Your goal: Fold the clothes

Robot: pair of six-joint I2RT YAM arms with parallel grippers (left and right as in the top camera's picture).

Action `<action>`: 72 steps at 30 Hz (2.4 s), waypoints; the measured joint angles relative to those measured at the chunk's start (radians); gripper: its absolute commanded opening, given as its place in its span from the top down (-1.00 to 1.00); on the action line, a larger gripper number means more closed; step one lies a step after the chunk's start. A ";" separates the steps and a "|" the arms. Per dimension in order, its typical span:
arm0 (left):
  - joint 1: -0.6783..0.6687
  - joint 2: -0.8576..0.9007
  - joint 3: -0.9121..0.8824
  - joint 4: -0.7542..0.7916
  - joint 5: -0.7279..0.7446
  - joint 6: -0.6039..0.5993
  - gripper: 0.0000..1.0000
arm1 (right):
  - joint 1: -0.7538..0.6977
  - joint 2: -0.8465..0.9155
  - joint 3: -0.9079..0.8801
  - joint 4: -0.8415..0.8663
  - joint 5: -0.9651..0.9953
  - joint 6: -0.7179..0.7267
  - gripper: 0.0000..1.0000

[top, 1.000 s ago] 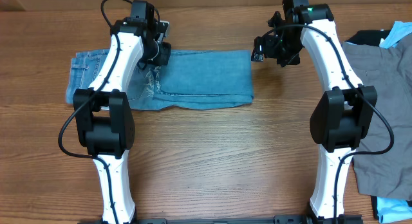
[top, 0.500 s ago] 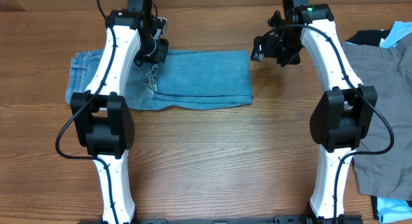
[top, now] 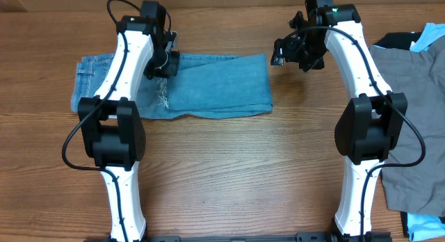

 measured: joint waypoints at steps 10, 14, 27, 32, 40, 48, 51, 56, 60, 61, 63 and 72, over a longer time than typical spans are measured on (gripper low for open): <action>0.099 0.015 -0.013 -0.013 0.009 -0.080 -0.52 | 0.000 0.000 0.000 0.001 0.000 0.000 -0.92; 0.124 0.015 -0.013 -0.011 0.086 -0.088 -0.60 | 0.000 0.000 0.000 0.001 0.000 0.000 -0.92; 0.121 0.015 -0.013 0.024 0.315 -0.080 -0.54 | 0.000 0.000 0.000 0.008 0.000 0.000 -0.92; 0.117 0.018 -0.014 0.042 0.324 -0.080 -0.50 | 0.000 0.000 0.000 0.013 0.000 0.000 -0.92; 0.103 0.042 -0.124 0.151 0.324 -0.080 -0.45 | 0.000 0.000 0.000 0.016 0.000 0.000 -0.92; 0.103 0.043 -0.150 0.200 0.325 -0.086 0.92 | 0.000 0.000 0.000 0.015 0.000 0.000 -0.93; 0.103 0.045 -0.135 0.179 0.328 -0.084 0.92 | 0.000 0.000 0.000 0.015 0.000 0.000 -0.93; 0.101 0.051 0.002 0.126 0.332 -0.079 0.92 | 0.000 0.000 0.000 0.013 0.000 0.000 -0.93; 0.101 0.051 0.034 0.153 0.334 -0.075 0.91 | 0.000 0.000 0.000 0.012 0.000 0.000 -0.93; 0.101 0.051 0.034 0.154 0.327 -0.073 0.89 | 0.000 0.000 0.000 0.011 0.000 0.000 -0.94; 0.101 0.052 0.034 0.159 0.318 -0.072 0.63 | 0.000 0.000 0.000 0.012 0.000 0.000 -0.94; 0.102 0.053 0.060 0.107 0.267 -0.055 -0.57 | 0.000 0.000 0.000 0.011 0.000 0.000 -0.96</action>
